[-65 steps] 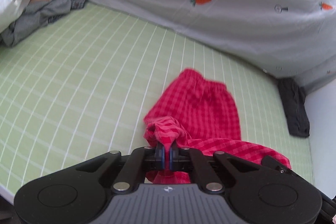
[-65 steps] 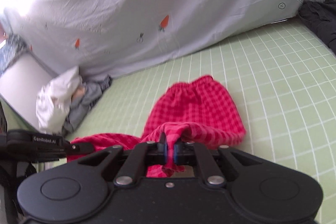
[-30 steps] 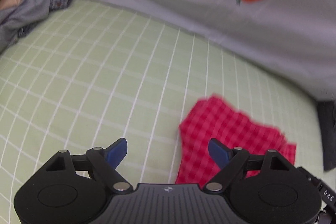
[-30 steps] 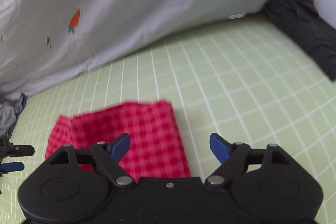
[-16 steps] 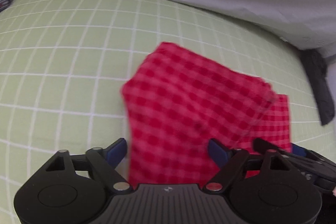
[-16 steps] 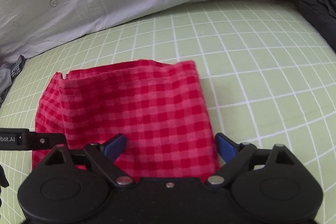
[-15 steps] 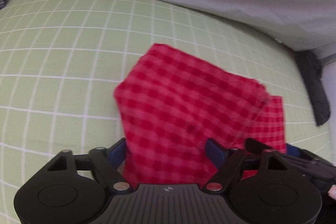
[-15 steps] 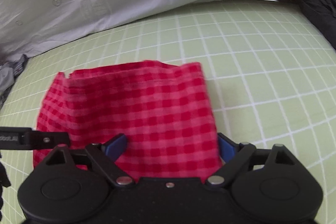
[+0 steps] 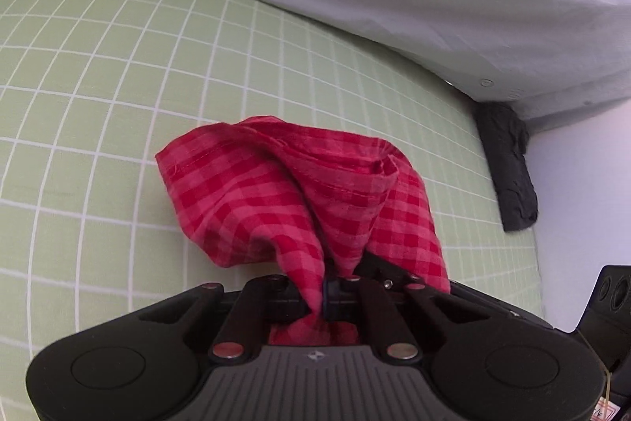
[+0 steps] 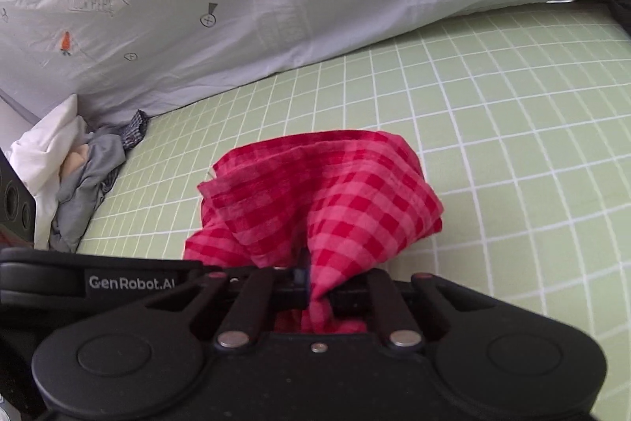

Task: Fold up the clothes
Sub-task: 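Grasp the folded shorts with both grippers and lift them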

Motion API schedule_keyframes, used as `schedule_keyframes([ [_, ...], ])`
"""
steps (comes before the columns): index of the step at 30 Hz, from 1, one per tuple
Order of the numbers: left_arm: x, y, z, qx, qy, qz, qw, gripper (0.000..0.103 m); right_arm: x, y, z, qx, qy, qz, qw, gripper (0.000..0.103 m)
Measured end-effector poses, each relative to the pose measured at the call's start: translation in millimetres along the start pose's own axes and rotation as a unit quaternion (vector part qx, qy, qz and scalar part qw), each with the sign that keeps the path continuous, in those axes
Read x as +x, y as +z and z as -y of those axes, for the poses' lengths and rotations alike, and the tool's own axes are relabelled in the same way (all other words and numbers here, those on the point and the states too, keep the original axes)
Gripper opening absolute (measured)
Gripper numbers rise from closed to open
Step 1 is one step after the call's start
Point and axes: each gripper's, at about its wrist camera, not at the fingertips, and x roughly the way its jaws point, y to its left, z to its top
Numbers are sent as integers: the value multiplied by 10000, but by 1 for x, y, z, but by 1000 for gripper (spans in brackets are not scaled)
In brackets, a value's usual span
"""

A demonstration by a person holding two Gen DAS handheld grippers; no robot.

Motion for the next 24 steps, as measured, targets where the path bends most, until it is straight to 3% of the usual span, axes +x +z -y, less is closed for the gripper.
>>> schedule_keyframes([
  [7, -15, -41, 62, 434, 24, 184, 9989, 7, -60, -23, 24, 125, 113, 323, 9993, 8],
  [12, -8, -79, 123, 600, 315, 480, 9965, 7, -99, -31, 71, 148, 346, 462, 9982, 8],
  [17, 26, -111, 199, 496, 273, 589, 9967, 7, -148, -20, 141, -120, 344, 423, 9984, 8],
  [24, 90, -145, 306, 631, 125, 716, 9954, 7, -211, 3, 247, -478, 19, 760, 9960, 8],
])
